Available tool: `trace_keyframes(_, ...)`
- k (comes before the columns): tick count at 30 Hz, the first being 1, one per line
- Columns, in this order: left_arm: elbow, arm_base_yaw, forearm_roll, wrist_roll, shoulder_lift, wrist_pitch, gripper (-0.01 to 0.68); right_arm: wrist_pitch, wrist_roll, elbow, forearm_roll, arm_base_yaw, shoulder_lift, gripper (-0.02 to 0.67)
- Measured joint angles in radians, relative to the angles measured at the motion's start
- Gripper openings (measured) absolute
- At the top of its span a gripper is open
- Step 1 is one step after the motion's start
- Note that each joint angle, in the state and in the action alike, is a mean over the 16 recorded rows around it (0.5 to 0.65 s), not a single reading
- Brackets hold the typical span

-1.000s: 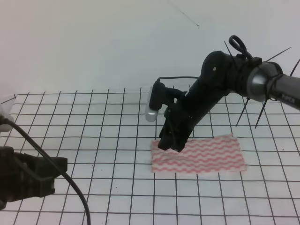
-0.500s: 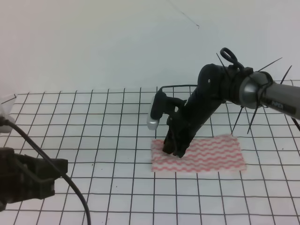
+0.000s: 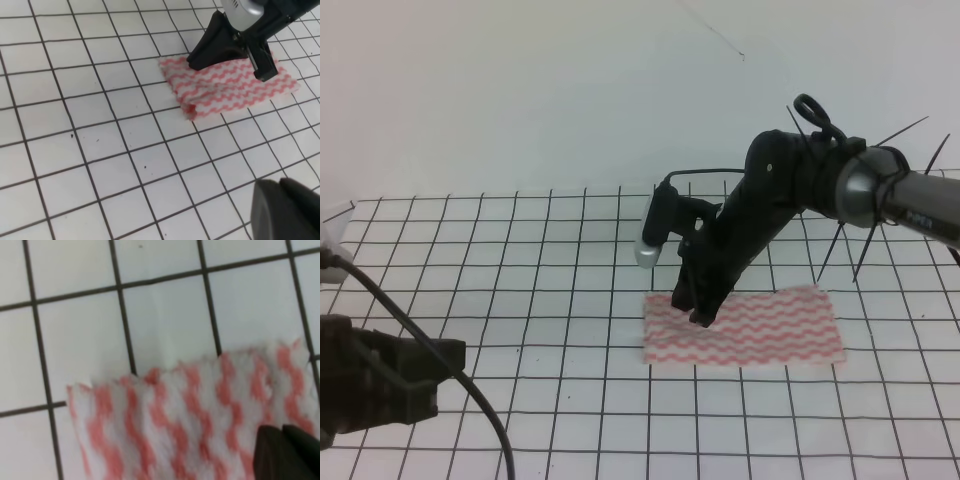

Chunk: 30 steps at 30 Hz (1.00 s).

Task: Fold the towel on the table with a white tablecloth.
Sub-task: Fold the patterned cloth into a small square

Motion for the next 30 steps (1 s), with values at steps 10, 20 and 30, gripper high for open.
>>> trace_keyframes(10,0.0,0.0,0.0,0.0,0.0,0.001,0.0,0.043,0.053,0.0,-0.06,0.0,-0.029,0.001)
trace_keyframes(20,0.0,0.0,0.0,0.001,0.0,0.003,0.0,0.081,0.095,0.001,-0.12,0.0,-0.028,0.0)
trace_keyframes(30,0.0,0.0,0.0,0.002,0.0,0.009,0.0,0.032,0.144,0.001,-0.196,0.0,-0.005,0.0)
